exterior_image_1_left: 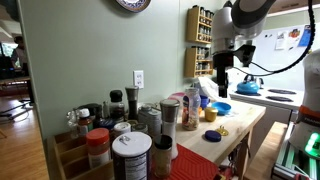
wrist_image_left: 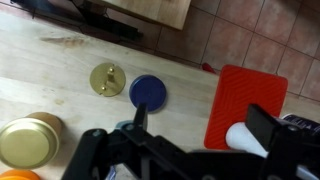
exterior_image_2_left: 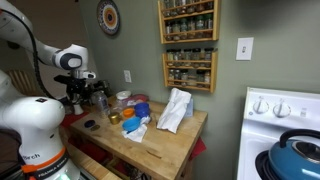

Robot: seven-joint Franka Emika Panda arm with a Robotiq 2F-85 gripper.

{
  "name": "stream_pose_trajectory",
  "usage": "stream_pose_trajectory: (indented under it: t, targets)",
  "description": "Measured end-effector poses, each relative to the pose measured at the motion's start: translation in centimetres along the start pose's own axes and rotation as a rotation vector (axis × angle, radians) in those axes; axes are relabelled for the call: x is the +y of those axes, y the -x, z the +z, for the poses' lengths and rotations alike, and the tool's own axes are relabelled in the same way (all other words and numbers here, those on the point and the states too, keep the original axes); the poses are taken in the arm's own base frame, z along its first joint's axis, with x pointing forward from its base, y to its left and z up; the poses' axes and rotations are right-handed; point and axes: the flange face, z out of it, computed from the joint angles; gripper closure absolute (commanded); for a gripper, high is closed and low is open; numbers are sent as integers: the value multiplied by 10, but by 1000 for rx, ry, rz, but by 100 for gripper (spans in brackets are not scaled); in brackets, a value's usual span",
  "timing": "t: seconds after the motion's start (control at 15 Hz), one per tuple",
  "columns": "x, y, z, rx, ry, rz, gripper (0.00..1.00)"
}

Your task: Pick up the dark blue container lid and put it on the clear container

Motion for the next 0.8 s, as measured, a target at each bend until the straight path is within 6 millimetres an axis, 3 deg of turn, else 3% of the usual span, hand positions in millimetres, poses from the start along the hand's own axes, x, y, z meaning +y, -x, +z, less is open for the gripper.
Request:
stream_pose_trajectory:
  t: [0.4,0.8]
  targets:
    - [-2,0,9,-7,-4,-16,0]
    - [-15,-6,58,-29,18,-135,0]
